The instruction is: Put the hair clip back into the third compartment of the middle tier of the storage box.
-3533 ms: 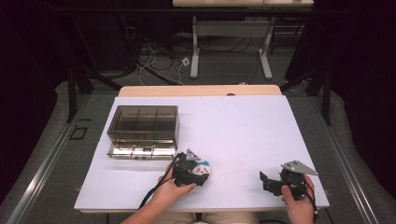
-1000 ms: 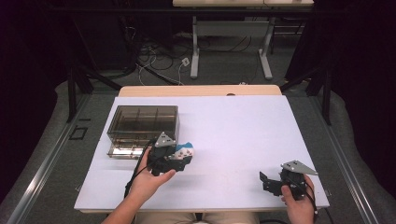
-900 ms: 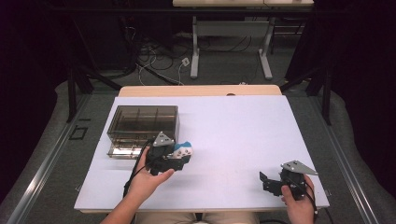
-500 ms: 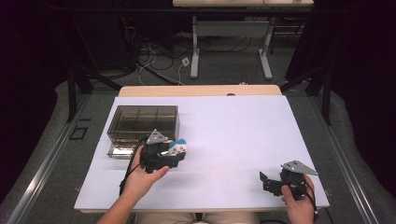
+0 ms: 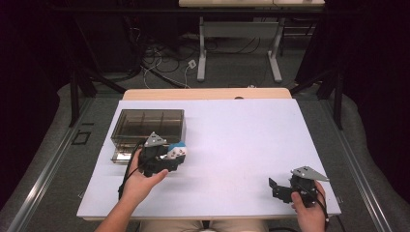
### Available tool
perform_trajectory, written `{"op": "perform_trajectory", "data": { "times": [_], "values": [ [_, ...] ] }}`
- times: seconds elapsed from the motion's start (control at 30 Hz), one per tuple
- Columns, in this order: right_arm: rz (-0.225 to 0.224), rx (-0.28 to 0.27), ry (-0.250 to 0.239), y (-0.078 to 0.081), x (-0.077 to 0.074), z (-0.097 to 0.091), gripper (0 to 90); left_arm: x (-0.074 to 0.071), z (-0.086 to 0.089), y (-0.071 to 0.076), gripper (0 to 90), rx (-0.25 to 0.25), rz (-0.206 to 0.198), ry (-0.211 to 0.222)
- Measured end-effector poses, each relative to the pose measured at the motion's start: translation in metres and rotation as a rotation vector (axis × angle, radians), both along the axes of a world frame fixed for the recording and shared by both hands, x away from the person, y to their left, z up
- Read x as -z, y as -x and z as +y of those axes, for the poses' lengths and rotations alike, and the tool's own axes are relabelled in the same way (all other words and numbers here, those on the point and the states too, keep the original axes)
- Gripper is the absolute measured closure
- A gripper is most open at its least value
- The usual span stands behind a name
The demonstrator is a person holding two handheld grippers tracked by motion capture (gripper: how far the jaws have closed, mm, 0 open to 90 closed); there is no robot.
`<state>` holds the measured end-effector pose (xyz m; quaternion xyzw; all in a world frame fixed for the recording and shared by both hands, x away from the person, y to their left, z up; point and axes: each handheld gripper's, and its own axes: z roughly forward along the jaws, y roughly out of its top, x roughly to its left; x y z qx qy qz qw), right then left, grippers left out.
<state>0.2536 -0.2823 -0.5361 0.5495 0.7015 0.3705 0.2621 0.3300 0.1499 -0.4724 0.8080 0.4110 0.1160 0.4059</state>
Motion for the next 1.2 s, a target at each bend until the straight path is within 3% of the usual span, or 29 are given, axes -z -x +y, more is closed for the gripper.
{"op": "perform_trajectory", "data": {
  "times": [0.47,0.73,1.13,1.2],
  "values": [
    [0.0,-0.002,-0.001,0.0,0.0,0.0,7.8,0.001,0.018,-0.006,38.0,-0.019,0.008,-0.021],
    [0.002,-0.002,-0.002,0.0,0.0,0.0,7.9,0.005,0.024,-0.01,38.0,-0.006,0.003,-0.071],
    [-0.012,0.001,0.002,-0.001,0.002,0.001,7.9,0.015,0.032,-0.015,37.5,-0.033,0.009,-0.073],
    [0.006,-0.009,0.0,0.0,0.001,0.001,8.0,0.017,0.034,-0.016,37.4,-0.038,0.011,-0.069]
  ]
}}
